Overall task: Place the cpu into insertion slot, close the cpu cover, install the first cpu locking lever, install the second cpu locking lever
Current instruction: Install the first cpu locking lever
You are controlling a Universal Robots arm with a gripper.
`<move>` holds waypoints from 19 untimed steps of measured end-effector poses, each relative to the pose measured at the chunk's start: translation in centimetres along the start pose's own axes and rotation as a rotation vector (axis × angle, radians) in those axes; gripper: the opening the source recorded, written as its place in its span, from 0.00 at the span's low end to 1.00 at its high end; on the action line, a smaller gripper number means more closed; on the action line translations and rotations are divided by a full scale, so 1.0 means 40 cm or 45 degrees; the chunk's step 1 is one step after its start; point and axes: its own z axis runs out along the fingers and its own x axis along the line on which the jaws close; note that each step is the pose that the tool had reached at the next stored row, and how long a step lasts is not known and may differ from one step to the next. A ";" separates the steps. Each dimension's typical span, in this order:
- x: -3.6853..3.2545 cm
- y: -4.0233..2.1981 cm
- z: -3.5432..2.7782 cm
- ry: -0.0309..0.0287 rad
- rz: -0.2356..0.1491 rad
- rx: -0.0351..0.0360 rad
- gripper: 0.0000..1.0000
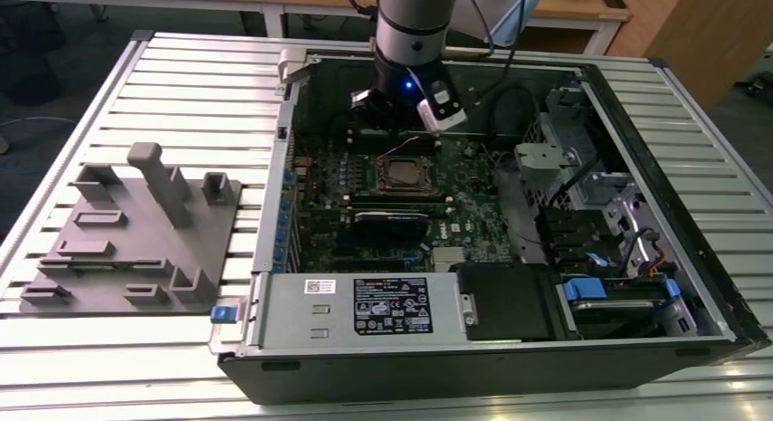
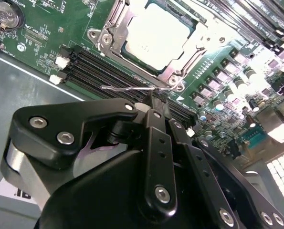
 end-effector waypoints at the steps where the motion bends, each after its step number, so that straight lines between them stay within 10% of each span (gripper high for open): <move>1: 0.000 0.000 0.002 -0.0029 0.001 -0.0009 0.10; 16: 0.000 0.002 -0.009 -0.0139 0.002 -0.0040 0.10; 19: 0.001 0.001 -0.009 -0.0304 0.002 -0.0075 0.10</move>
